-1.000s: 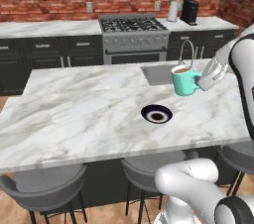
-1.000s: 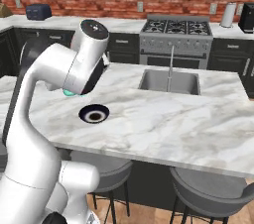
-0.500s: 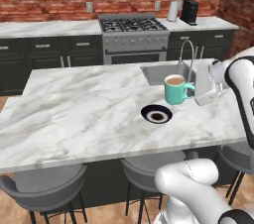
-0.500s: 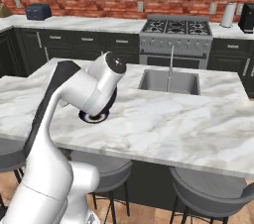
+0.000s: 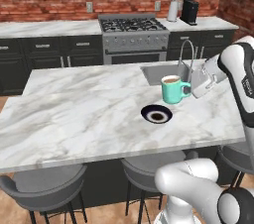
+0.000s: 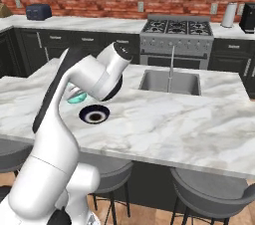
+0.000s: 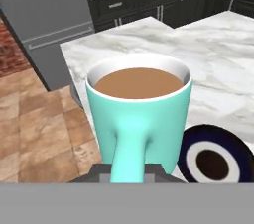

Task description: Pick the cup of tea, navigate to the dining table, and place it on the saucer.

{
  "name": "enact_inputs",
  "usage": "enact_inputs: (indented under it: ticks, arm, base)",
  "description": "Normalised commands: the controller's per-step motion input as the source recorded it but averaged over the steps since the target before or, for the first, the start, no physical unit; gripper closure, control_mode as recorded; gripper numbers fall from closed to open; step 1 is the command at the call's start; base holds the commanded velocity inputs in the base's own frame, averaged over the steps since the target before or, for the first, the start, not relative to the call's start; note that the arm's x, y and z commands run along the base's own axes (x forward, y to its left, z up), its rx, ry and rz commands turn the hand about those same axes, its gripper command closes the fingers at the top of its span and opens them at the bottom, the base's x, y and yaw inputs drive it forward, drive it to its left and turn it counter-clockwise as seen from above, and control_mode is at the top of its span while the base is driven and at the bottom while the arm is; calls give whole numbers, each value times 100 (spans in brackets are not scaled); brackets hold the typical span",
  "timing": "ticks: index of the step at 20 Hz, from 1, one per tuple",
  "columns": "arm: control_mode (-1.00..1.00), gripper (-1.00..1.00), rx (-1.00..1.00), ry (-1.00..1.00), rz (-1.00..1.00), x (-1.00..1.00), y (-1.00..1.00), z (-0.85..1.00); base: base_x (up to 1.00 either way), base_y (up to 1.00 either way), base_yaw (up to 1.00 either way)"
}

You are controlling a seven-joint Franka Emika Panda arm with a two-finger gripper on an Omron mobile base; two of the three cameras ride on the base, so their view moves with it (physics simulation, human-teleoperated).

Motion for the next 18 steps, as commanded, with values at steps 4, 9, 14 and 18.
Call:
enact_inputs:
  ticks: [4, 9, 14, 18]
  arm:
    - [-100, 100, 4, 0, 7, 2, -3, -66]
    - [-100, 100, 1, 0, 5, 24, 0, -82]
    - [-100, 100, 0, 0, 4, 39, 19, -28]
    - [-100, 100, 4, 0, 0, 65, 8, 19]
  base:
    - [0, 0, 0]
    - [0, 0, 0]
    - [0, 0, 0]
    - [0, 0, 0]
